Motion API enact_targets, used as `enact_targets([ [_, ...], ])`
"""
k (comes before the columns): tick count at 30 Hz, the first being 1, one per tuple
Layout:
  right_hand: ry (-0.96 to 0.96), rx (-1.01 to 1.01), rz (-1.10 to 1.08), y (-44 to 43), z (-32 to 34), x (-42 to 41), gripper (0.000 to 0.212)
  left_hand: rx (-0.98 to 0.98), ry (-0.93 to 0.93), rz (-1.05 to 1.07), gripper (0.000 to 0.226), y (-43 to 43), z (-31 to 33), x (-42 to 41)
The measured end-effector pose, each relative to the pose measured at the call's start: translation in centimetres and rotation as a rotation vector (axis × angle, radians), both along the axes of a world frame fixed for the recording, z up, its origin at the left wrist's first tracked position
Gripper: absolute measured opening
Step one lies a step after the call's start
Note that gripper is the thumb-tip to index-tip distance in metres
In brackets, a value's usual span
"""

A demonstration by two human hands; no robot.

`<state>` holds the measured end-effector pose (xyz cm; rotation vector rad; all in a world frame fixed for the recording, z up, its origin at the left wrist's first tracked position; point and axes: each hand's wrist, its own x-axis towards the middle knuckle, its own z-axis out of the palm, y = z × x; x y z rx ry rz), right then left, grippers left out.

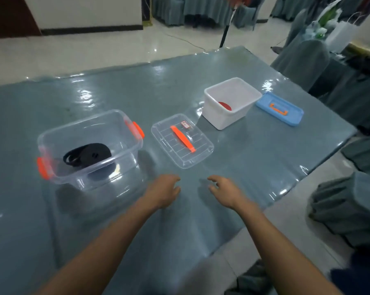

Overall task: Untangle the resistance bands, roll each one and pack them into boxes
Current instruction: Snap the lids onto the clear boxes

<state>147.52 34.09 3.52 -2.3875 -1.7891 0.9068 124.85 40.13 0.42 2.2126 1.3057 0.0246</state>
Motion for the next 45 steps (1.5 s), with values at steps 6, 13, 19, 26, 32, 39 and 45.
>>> enact_targets([
  [6,0.015,-0.048,0.033,7.1,-0.9,2.8,0.045,-0.030,-0.001,0.043,0.044,4.3,-1.1,2.5],
  [13,0.095,0.056,0.019,16.6,-2.4,7.2,0.037,-0.059,0.034,0.177,0.048,8.7,-3.2,6.3],
  [19,0.152,-0.018,0.063,22.6,-7.0,11.1,0.026,-0.050,0.204,0.224,0.046,10.2,-4.4,9.4],
  [26,0.398,0.042,-0.051,24.6,-10.0,10.8,0.036,-0.077,0.243,0.268,0.040,10.2,-4.3,10.8],
  [32,0.398,0.117,-0.177,25.3,-9.9,10.8,0.011,-0.074,0.258,0.284,0.066,9.2,-4.0,10.9],
  [39,0.344,0.193,-0.093,24.8,-8.0,11.0,0.010,0.009,0.075,0.349,0.046,9.5,-2.7,9.3],
  [45,0.249,0.398,-0.022,25.1,-6.5,11.6,0.023,0.352,-0.118,0.475,0.041,13.3,2.2,6.5],
])
